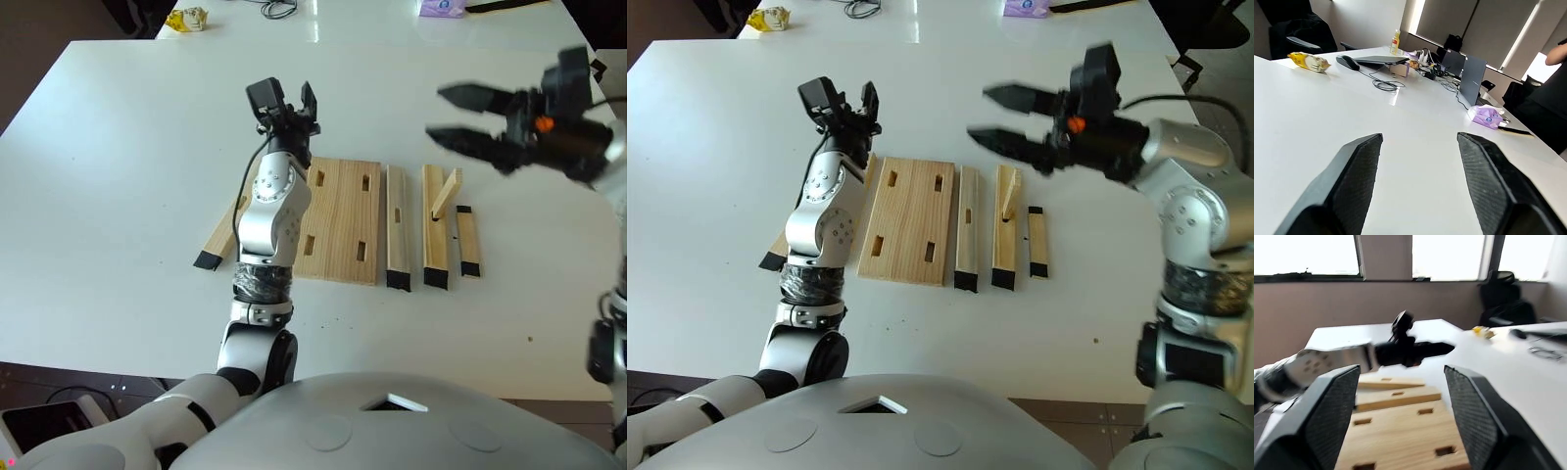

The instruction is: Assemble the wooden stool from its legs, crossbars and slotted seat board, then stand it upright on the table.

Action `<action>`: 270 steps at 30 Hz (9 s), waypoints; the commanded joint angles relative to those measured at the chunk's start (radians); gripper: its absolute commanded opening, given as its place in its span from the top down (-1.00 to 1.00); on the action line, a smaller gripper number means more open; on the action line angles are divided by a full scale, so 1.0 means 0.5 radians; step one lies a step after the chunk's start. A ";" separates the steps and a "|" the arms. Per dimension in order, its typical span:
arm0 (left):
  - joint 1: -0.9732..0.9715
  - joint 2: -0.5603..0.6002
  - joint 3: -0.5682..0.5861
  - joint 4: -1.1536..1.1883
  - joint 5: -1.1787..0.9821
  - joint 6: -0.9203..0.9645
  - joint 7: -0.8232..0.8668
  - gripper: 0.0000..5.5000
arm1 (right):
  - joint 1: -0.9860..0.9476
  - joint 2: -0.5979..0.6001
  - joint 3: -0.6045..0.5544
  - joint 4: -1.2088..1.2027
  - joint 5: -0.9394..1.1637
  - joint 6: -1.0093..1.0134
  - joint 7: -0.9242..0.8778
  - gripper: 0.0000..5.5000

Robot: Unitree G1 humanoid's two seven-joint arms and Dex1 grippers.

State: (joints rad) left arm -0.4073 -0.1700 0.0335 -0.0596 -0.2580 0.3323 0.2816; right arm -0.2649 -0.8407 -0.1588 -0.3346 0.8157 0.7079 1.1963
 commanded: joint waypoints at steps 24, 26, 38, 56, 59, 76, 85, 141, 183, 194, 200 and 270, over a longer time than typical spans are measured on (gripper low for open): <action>0.389 -0.160 -0.199 -0.375 0.005 -0.003 0.334 -0.03 | 0.089 0.578 -0.078 -0.119 -0.463 1.813 -1.380 -0.15; 0.377 -0.151 -0.207 -0.364 0.003 -0.005 0.338 -0.03 | 0.047 0.632 -0.049 -0.131 -0.477 1.813 -1.519 -0.15; 0.290 -0.147 -0.266 -0.252 -0.008 -0.003 0.305 -0.03 | 0.225 0.815 0.030 -0.345 -0.401 1.813 -2.015 -0.15; 0.266 -0.142 -0.301 -0.227 -0.021 -0.005 0.302 -0.03 | 0.488 0.651 0.274 -0.512 -0.619 1.687 -2.050 -0.10; 0.259 -0.144 -0.298 -0.216 -0.021 -0.013 0.302 -0.03 | 0.550 0.639 0.299 -0.504 -0.642 1.624 -2.032 0.06; 0.184 -0.105 -0.142 -0.163 -0.102 -0.309 0.232 -0.03 | 0.173 0.997 0.116 -0.318 -0.825 1.305 -2.143 0.25; 0.046 0.195 0.321 -0.447 -1.274 0.124 -0.338 -0.03 | -0.788 1.191 -0.396 0.677 -0.424 0.761 -1.685 0.25; -0.090 1.436 0.388 -0.516 -2.486 1.271 -1.766 -0.47 | -0.675 0.486 0.514 0.664 -0.148 0.290 0.491 0.25; -0.008 1.692 0.371 -0.320 -1.688 0.898 -2.273 0.25 | -0.581 0.431 0.552 0.830 -0.453 -0.117 0.376 -0.67; 0.039 1.980 0.158 -0.272 -1.140 0.623 -2.874 0.25 | -0.433 0.446 0.261 0.991 -0.550 -0.422 0.070 -0.67; 0.026 2.065 0.137 -0.335 -1.013 0.483 -3.101 0.25 | -0.432 0.458 0.146 1.028 -0.549 -0.472 -0.046 -0.67; 0.422 2.085 0.149 -0.743 -0.941 0.195 -3.067 0.26 | -0.605 0.522 0.142 1.414 -0.660 -0.601 -0.025 -0.67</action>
State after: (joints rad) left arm -0.1845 0.8867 0.1154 -0.4434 -0.7494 0.4231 -1.2836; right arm -0.5425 -0.5643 -0.0866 0.3680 0.5013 0.4194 1.1784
